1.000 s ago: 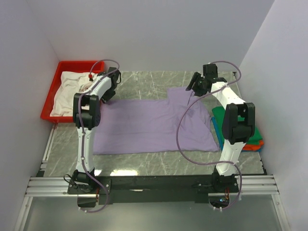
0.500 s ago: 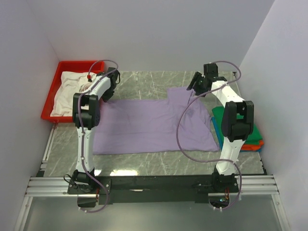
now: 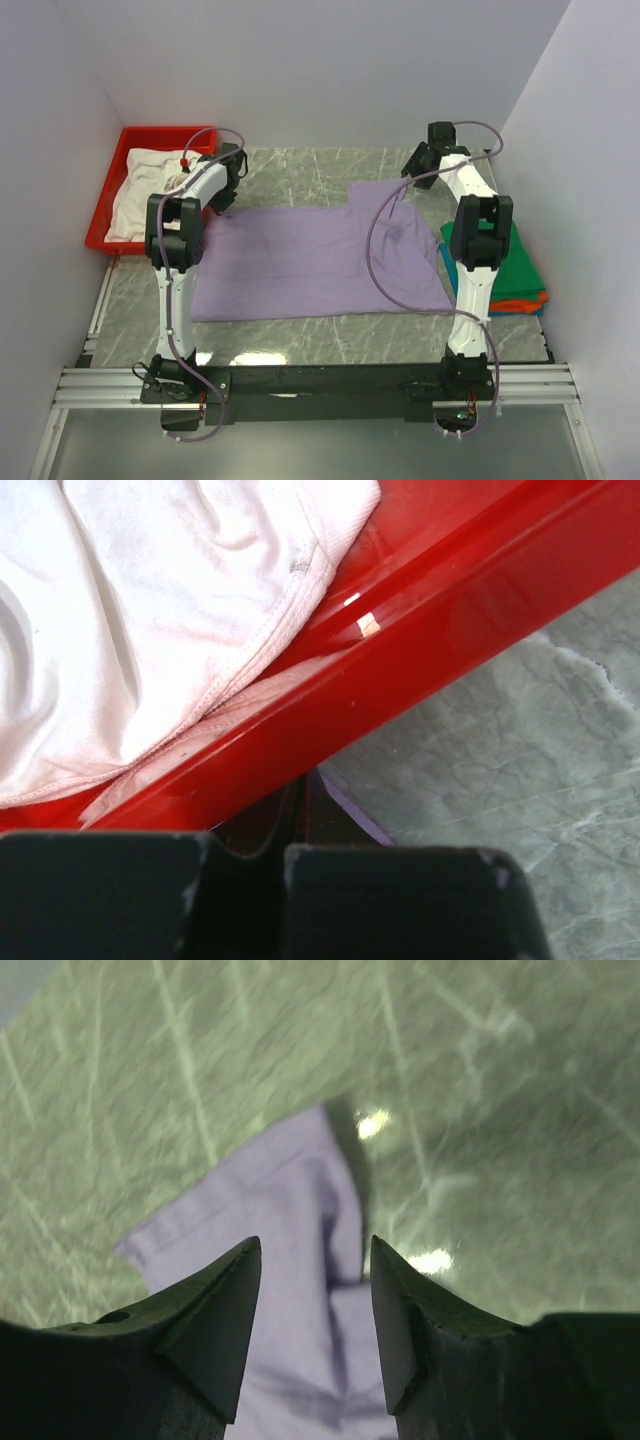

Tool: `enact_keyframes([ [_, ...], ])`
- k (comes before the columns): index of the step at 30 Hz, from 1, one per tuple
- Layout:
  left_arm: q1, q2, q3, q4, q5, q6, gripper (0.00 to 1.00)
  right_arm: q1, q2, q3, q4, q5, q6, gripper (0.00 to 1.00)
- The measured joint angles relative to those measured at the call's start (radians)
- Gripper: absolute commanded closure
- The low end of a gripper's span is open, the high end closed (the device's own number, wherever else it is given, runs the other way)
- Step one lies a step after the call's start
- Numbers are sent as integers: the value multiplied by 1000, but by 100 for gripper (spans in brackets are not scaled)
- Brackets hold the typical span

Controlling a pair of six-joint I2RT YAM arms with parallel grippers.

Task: Fold and stack the t-shirts
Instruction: Fold the tshirt

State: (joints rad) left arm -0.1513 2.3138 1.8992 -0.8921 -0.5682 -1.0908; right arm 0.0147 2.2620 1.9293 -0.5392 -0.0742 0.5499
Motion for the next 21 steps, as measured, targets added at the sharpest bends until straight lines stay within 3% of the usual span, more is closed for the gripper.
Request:
enact_keyframes([
  [12,2,-15,-27,28,13,28,99,-34,177,183,-47,-10,76,50],
  [21,2,-15,-27,35,19,33,99,-34,191,197,-48,-49,106,51],
])
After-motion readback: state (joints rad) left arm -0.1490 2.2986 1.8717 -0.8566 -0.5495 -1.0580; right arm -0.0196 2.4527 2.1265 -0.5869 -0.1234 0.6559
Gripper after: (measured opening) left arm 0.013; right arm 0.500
